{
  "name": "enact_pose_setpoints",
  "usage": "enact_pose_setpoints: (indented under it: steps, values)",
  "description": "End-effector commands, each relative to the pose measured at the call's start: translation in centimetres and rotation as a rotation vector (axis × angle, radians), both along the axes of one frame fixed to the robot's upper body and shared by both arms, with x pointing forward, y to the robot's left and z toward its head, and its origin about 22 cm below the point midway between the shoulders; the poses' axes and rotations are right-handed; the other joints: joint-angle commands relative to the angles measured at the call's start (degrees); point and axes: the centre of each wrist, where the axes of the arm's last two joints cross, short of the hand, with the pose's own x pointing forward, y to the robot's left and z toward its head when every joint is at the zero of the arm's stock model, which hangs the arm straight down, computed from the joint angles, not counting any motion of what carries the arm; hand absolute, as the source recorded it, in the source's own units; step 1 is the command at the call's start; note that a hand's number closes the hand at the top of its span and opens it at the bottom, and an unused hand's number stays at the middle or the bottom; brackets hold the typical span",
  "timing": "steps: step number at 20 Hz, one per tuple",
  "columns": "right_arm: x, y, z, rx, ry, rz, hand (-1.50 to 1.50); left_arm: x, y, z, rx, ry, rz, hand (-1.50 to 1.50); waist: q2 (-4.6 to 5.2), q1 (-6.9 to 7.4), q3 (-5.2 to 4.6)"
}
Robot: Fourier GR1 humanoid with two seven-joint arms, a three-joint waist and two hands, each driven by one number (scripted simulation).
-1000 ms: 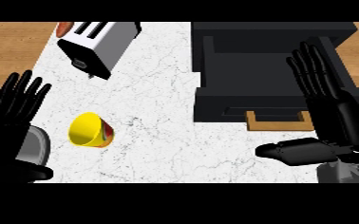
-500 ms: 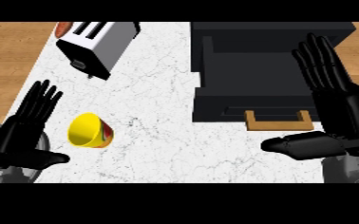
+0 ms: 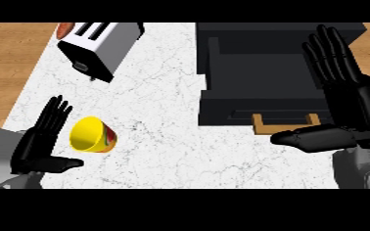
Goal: Pick up the cup, place it into the drawer and close the drawer
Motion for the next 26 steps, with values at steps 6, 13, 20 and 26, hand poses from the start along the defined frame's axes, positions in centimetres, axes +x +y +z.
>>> enact_pose_setpoints:
  steps: [6, 13, 20, 26]
  values:
    - [0.5, 1.2, 1.1, 0.017, -0.012, -0.003, -1.5, -0.2, -0.6, -6.1, 0.024, 0.049, 0.004, -1.5, 0.21, -0.74, -0.1]
    - [-1.4, 0.0, 0.5, 0.002, -0.021, -0.006, -1.5, -1.5, 0.2, -7.4, 0.029, -0.003, 0.038, -1.5, 0.25, -1.01, -0.14]
    - [-0.7, -0.2, 1.9, -0.002, -0.014, 0.019, -1.5, -0.1, -0.7, -7.2, 0.011, -0.034, 0.021, -1.5, 0.37, -1.27, -0.2]
    - [-1.1, -0.5, 1.6, -0.018, -0.022, 0.002, -1.5, -0.1, -0.7, -7.2, -0.003, -0.047, 0.014, -1.5, 0.48, -1.71, -0.26]
